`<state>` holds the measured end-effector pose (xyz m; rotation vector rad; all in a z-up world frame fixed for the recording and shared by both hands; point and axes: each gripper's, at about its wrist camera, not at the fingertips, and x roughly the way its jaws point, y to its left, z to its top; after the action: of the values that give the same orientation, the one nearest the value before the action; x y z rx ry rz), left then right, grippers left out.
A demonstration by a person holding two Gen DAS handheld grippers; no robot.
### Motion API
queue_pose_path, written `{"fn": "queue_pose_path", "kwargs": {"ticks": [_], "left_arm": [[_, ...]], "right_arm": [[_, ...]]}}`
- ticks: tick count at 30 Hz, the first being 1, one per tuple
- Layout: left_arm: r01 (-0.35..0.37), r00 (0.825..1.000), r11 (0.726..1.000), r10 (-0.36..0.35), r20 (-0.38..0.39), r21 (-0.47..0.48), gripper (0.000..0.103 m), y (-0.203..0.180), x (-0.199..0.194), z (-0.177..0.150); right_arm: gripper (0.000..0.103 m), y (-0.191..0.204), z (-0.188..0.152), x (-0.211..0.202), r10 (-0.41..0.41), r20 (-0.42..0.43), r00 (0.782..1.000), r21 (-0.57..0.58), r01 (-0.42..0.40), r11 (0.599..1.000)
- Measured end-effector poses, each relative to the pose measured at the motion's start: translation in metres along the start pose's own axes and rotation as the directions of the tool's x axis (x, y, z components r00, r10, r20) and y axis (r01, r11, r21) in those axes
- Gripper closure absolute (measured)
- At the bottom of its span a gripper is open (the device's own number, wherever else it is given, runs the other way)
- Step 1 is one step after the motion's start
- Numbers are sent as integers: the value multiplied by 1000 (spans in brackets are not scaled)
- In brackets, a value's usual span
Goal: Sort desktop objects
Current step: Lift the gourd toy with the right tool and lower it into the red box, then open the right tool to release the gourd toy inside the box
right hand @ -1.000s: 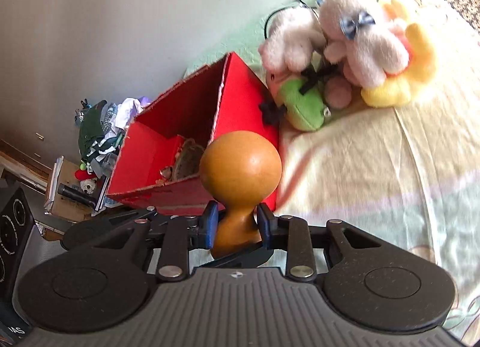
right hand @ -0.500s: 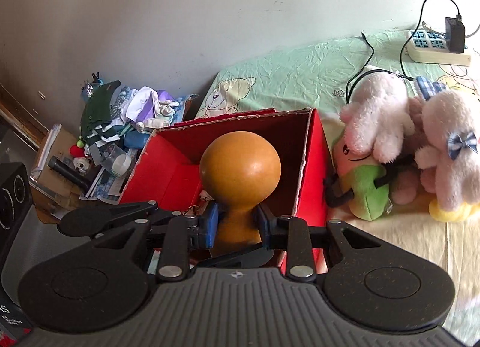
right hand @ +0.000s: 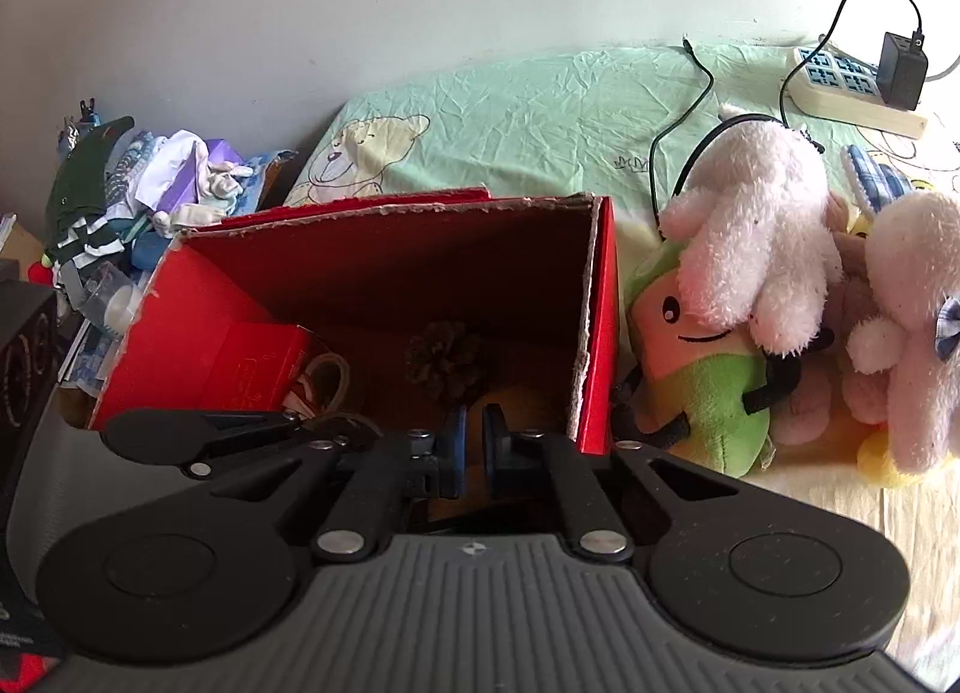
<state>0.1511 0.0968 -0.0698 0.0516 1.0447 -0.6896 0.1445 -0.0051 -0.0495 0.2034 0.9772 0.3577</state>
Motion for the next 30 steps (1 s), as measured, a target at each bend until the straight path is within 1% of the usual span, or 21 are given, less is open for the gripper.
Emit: {"fn": "queue_pose_path", "kwargs": {"ticks": [1, 2, 3, 4, 6, 8, 9, 11, 13, 16, 17, 18, 19, 20, 22, 24, 25, 28, 30], "left_arm": [[2, 1000, 1000, -2, -1, -1, 66, 3, -2, -1], [5, 1000, 1000, -5, 3, -2, 63, 7, -5, -1], [5, 1000, 1000, -5, 10, -2, 60, 10, -9, -2], [-1, 1000, 1000, 1, 20, -3, 53, 14, -13, -3], [-30, 998, 1000, 30, 47, 2, 47, 21, -23, -6], [-75, 994, 997, 74, 75, 9, 42, 29, -34, -8], [-105, 990, 994, 104, 92, 12, 37, 34, -39, -9], [-173, 977, 985, 172, 128, 0, 32, 45, -48, -9], [-240, 958, 970, 243, 150, -35, 27, 59, -52, -8], [-342, 924, 936, 351, 153, -80, 24, 79, -49, -7], [-352, 923, 931, 362, 133, -96, 25, 85, -47, -6], [-329, 933, 937, 341, 113, -115, 25, 91, -46, -6], [-313, 939, 942, 326, 107, -123, 23, 94, -46, -5], [-327, 934, 937, 340, 107, -119, 22, 93, -45, -5], [-373, 919, 922, 383, 91, -104, 21, 91, -42, -5], [-406, 908, 910, 412, 77, -82, 22, 86, -35, -6], [-423, 900, 903, 428, 84, -71, 22, 83, -35, -7], [-464, 880, 885, 465, 97, -27, 20, 73, -32, -10], [-502, 860, 865, 498, 108, 10, 21, 66, -30, -12]], "right_arm": [[98, 0, -1, -2, 0, 7, 1000, 3, 0, 1000], [98, -1, -2, -3, 2, 12, 1000, 10, -2, 1000], [98, -2, -2, -4, 5, 18, 1000, 20, -5, 1000], [100, -4, -1, -4, 9, 22, 1000, 34, -10, 999], [102, -9, -1, -4, 19, 29, 999, 58, -21, 998], [103, -13, -1, -6, 36, 40, 999, 85, -39, 996], [103, -14, -1, -6, 38, 46, 998, 91, -42, 995], [102, -13, -2, -7, 35, 54, 998, 91, -40, 995], [93, -8, 0, -6, 33, 60, 998, 81, -38, 996], [84, 3, 2, 0, 5, 72, 997, 42, -8, 999], [83, 8, 3, 3, -5, 71, 997, 25, 4, 1000], [82, 13, 4, 6, -11, 74, 997, 9, 10, 1000], [80, 17, 5, 9, -11, 77, 997, -7, 12, 1000], [79, 21, 5, 12, -15, 84, 996, -19, 16, 1000], [75, 28, 5, 17, -40, 114, 993, -43, 46, 998], [73, 34, 4, 24, -81, 141, 987, -82, 93, 992], [70, 38, 2, 26, -103, 154, 983, -103, 119, 988], [62, 49, -9, 35, -153, 205, 967, -175, 190, 966], [58, 54, -18, 41, -181, 247, 952, -218, 236, 947]]}}
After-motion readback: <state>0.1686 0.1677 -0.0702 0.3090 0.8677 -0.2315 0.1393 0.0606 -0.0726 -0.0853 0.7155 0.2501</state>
